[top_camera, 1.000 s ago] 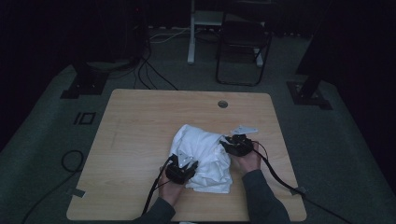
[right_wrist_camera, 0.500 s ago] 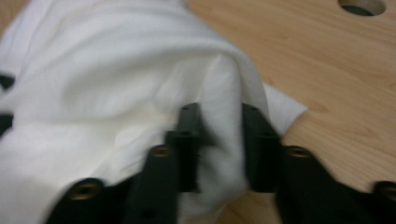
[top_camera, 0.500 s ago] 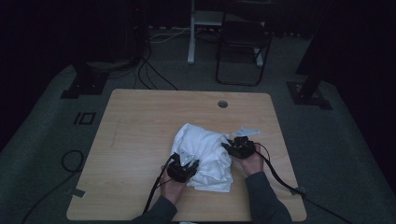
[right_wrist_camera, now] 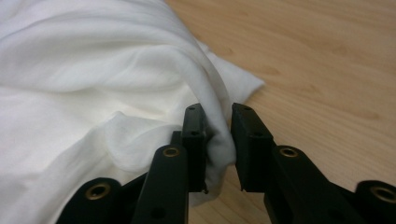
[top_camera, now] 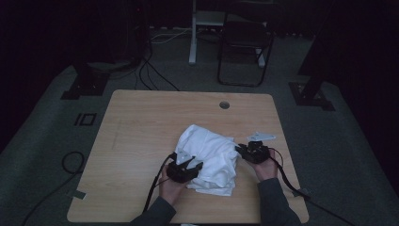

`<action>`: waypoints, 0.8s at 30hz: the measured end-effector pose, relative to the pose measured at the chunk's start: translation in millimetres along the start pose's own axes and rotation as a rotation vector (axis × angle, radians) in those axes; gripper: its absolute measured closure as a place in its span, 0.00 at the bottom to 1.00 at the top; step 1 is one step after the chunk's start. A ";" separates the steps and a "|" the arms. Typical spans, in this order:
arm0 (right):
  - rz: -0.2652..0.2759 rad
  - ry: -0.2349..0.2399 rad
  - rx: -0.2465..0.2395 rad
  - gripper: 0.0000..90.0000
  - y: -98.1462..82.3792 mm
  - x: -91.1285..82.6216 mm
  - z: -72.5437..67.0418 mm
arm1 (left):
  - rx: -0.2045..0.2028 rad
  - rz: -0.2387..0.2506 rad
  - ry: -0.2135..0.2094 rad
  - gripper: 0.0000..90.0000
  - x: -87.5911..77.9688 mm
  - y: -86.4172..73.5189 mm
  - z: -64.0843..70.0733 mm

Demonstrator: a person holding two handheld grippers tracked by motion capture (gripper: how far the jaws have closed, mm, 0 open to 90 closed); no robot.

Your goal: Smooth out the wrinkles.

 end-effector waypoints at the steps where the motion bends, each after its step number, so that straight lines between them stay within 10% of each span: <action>1: 0.005 -0.003 -0.006 0.81 2.0 -2.2 -0.1 | -0.002 0.028 -0.018 0.58 -9.8 9.0 -2.5; 7: 0.053 -0.004 -0.023 0.65 15.6 -15.8 -4.8 | 0.040 0.101 0.085 0.54 -33.1 49.2 -39.7; 14: 0.121 -0.028 -0.039 0.59 30.6 -30.2 -16.6 | -0.030 0.037 0.169 0.54 -5.4 70.3 -106.2; 22: 0.060 -0.036 -0.052 0.66 32.3 -6.3 -22.2 | -0.112 -0.047 0.052 0.58 44.7 65.2 -128.9; 24: 0.049 -0.023 -0.050 0.76 30.0 -0.8 -20.9 | -0.118 -0.063 0.026 0.74 49.5 61.7 -129.3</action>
Point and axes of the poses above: each handheld gripper's, and its own axes: x roughly forward along the jaws, y roughly out of its top, z roughly to its right, the point moved 2 cm from there along x, roughly forward along the jaws, and after that the axes turned 12 degrees about -y, right-handed, at the moved point
